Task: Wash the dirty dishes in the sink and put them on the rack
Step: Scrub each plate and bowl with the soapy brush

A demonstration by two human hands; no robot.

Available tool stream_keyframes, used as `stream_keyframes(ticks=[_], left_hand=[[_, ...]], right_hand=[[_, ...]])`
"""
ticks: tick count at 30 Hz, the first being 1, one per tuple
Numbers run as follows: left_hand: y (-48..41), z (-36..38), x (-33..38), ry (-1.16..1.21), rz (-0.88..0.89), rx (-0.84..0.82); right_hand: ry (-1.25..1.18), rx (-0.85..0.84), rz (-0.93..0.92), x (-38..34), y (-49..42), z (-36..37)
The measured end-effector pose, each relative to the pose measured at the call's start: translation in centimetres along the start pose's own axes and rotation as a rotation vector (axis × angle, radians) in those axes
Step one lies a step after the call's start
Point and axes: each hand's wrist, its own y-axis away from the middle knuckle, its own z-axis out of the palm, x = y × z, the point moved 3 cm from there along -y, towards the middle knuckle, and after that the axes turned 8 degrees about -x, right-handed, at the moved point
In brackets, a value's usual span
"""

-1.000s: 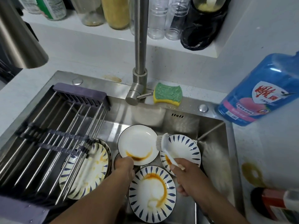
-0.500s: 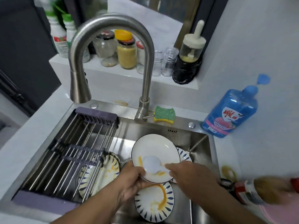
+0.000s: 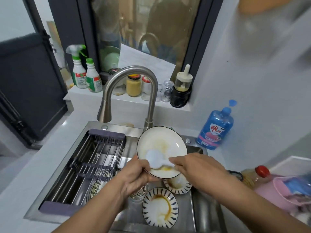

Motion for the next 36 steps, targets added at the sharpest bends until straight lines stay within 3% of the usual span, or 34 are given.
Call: stream_keyframes(ticks=[8,13,19,23,26,31,36], left_hand=[[1.7,1.6,0.4,-0.023,0.162,0.026],[2.1,4.3,-1.4,-0.099,0.117,-0.002],[2.2,3.2,-1.4,0.039,0.137,0.040],[2.1,1.6,-0.9,-0.098,0.180,0.136],[2.3,1.4,-0.2,-0.192,0.208,0.145],[2.7,2.2,-0.3,-0.317,0.213,0.083],[2.4,2.3,-0.5,-0.455,0.185,0.080]], right_hand=[[0.130,0.178,0.229,3.1,3.1,-1.7],[0.011,0.234,0.139,0.3,2.0,-2.5],[-0.058,0.108,0.018,-1.5,3.5,0.4],[0.028,-0.004,0.022,-0.3,4.9,1.7],[0.114,-0.023,0.135,1.4,5.5,1.0],[0.221,0.161,0.308,2.5,4.2,0.2],[0.046,0.254,0.182,1.3,1.2,0.2]])
